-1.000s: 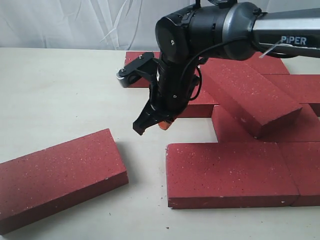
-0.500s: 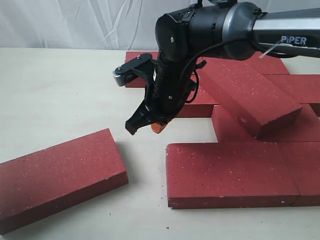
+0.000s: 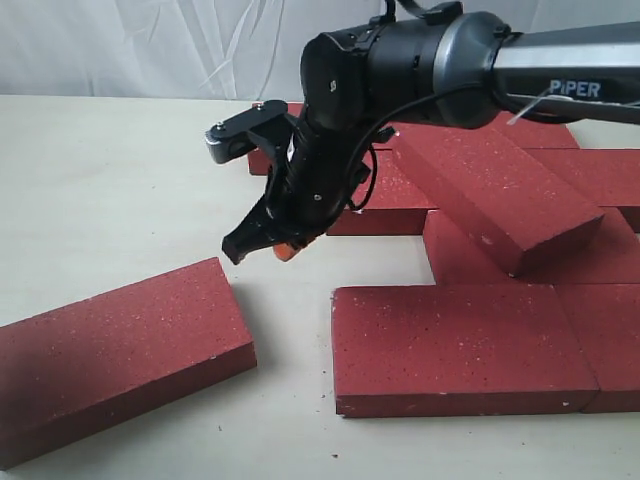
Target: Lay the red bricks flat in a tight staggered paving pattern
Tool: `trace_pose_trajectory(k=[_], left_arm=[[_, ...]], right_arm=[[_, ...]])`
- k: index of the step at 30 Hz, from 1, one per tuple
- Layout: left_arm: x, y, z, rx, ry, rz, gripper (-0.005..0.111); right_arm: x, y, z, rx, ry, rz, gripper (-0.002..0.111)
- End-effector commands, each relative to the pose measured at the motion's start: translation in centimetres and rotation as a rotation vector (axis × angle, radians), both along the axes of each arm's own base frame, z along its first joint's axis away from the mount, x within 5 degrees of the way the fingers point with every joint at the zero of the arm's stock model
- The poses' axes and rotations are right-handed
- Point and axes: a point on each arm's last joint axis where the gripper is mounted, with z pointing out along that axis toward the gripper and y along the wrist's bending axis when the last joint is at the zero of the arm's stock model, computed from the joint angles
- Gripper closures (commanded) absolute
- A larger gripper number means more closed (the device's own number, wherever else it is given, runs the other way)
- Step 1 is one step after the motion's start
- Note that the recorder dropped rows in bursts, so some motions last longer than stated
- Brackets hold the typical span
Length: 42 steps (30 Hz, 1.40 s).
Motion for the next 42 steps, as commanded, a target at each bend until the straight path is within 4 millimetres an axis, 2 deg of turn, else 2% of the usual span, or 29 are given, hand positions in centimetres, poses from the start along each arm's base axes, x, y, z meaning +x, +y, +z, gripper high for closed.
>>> trace_pose_trajectory(k=[1, 4, 7, 11, 18, 22, 27, 35, 42], left_arm=[[0.6, 0.1, -1.2, -0.003, 0.023, -0.001, 0.107], [0.4, 0.0, -2.3, -0.01, 0.012, 0.012, 0.107], [0.5, -0.2, -3.7, -0.033, 0.01, 0.031, 0.107], [1.1, -0.5, -3.8, -0.067, -0.04, 0.036, 0.107], [1.9, -1.7, -4.1, -0.203, -0.09, 0.016, 0.107], [2.3, -1.5, -4.4, -0.195, -0.113, 0.025, 0.107], [3.4, -1.4, -3.7, -0.181, -0.18, 0.012, 0.107], [6.3, -1.3, -1.6, -0.192, -0.29, -0.019, 0.107], [8.3, -1.2, -2.6, -0.201, -0.256, -0.036, 0.107]], right_arm=[[0.6, 0.8, -2.9, -0.015, -0.003, 0.004, 0.109], [0.6, 1.0, -4.8, -0.04, 0.028, 0.006, 0.109], [0.3, 1.5, -5.5, -0.032, 0.041, 0.007, 0.109], [-0.3, 2.4, -6.5, -0.032, 0.055, 0.034, 0.109], [-0.9, 3.0, -6.5, -0.007, 0.081, 0.025, 0.109], [-0.9, 2.8, -6.3, -0.022, 0.081, 0.035, 0.109], [-0.6, 2.4, -5.2, -0.041, 0.028, 0.061, 0.109], [1.0, 1.2, -4.0, -0.03, 0.005, 0.021, 0.109], [2.6, 0.0, -3.2, -0.034, 0.0, -0.014, 0.109]])
